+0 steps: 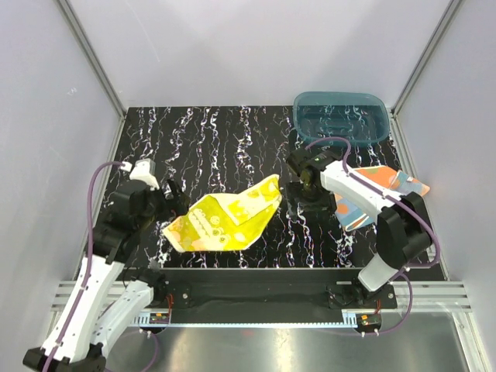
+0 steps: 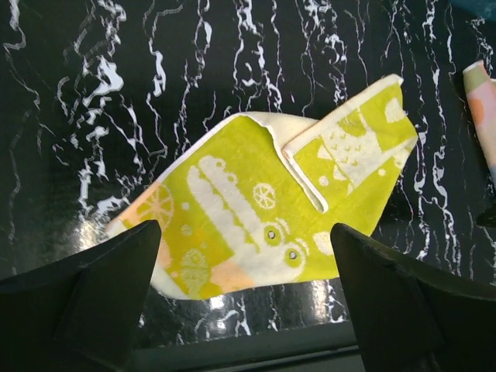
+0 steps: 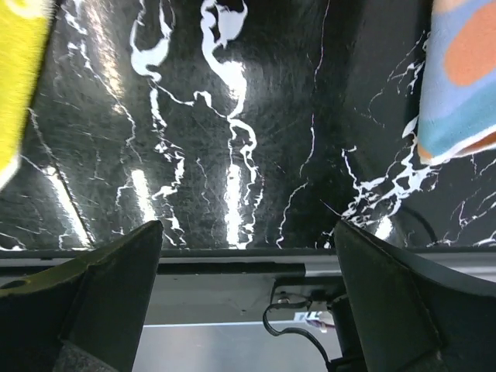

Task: Roll the towels
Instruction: Move the towel to the center of the board, then flatten the towel

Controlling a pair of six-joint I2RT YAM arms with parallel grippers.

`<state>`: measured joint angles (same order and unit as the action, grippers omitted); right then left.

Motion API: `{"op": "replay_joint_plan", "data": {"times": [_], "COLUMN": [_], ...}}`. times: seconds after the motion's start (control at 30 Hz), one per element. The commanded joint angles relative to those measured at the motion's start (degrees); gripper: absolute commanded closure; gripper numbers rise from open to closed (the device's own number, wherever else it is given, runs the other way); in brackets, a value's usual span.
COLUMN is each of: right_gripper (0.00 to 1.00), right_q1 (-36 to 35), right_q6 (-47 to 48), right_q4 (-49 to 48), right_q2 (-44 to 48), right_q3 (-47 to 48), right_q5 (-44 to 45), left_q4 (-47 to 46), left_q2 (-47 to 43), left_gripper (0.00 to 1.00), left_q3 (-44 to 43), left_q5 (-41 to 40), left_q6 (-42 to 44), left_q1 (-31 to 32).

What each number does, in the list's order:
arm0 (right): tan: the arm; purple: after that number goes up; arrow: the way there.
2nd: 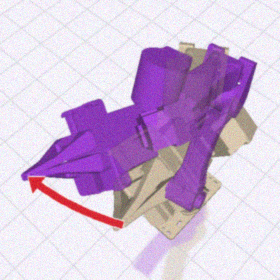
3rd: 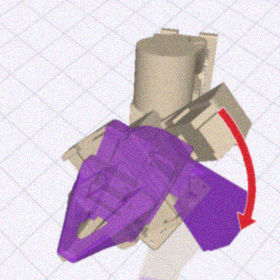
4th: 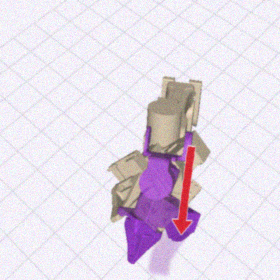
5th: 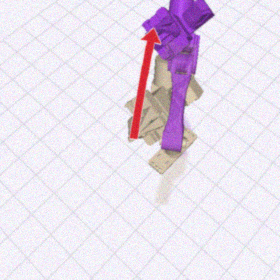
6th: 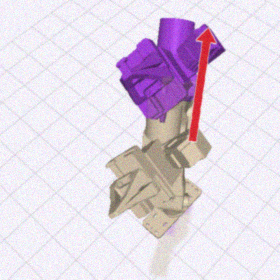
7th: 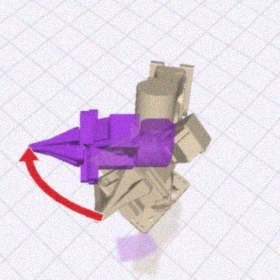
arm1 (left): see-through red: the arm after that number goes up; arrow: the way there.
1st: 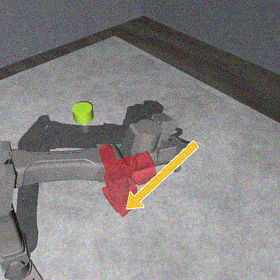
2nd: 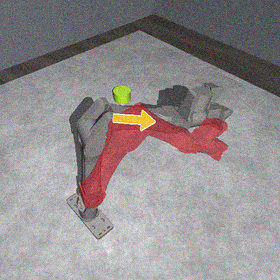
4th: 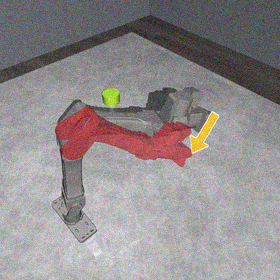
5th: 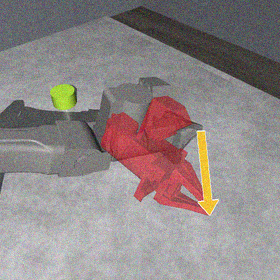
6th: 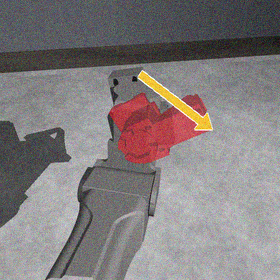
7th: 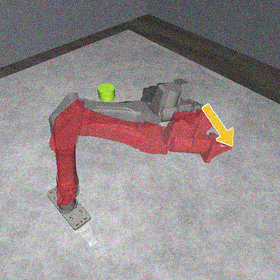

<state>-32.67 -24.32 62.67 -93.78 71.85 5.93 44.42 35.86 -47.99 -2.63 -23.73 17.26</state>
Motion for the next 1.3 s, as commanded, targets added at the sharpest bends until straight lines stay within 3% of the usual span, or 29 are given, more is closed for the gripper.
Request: {"op": "replay_joint_plan", "data": {"times": [0.0,0.17,0.3,0.5,0.73,0.93,1.27], "right_gripper": [0.00,0.00,0.03,0.13,0.28,0.34,0.36], "right_q1": [0.0,0.0,-1.1,-9.4,-14.3,-14.9,-16.0], "right_q6": [-1.4,0.9,3.4,5.4,7.9,9.9,10.2], "right_q4": [-7.5,-10.3,-11.7,-14.2,-13.3,-10.7,-10.5], "right_q2": [5.5,1.4,-4.2,-14.8,-26.7,-37.0,-42.0], "right_q3": [2.1,8.6,14.0,21.4,32.9,41.1,44.3], "right_q5": [1.7,-0.6,-9.7,-14.1,-13.4,-12.4,-11.6], "left_q4": [2.3,2.1,5.9,-5.0,-11.7,-14.4,-20.2], "left_q2": [3.1,9.2,15.5,17.4,18.5,21.6,27.3], "left_gripper": [0.01,0.01,0.01,0.01,0.07,0.09,0.14], "left_q3": [-0.3,3.3,2.4,12.2,18.8,20.1,21.6], "left_q5": [0.9,-2.4,-10.2,-6.1,-2.8,-5.2,-4.3], "left_q6": [-7.7,-11.9,-18.2,-25.1,-25.5,-24.6,-23.3], "left_q1": [0.3,0.3,0.2,-2.5,-10.3,-11.3,-12.6]}}
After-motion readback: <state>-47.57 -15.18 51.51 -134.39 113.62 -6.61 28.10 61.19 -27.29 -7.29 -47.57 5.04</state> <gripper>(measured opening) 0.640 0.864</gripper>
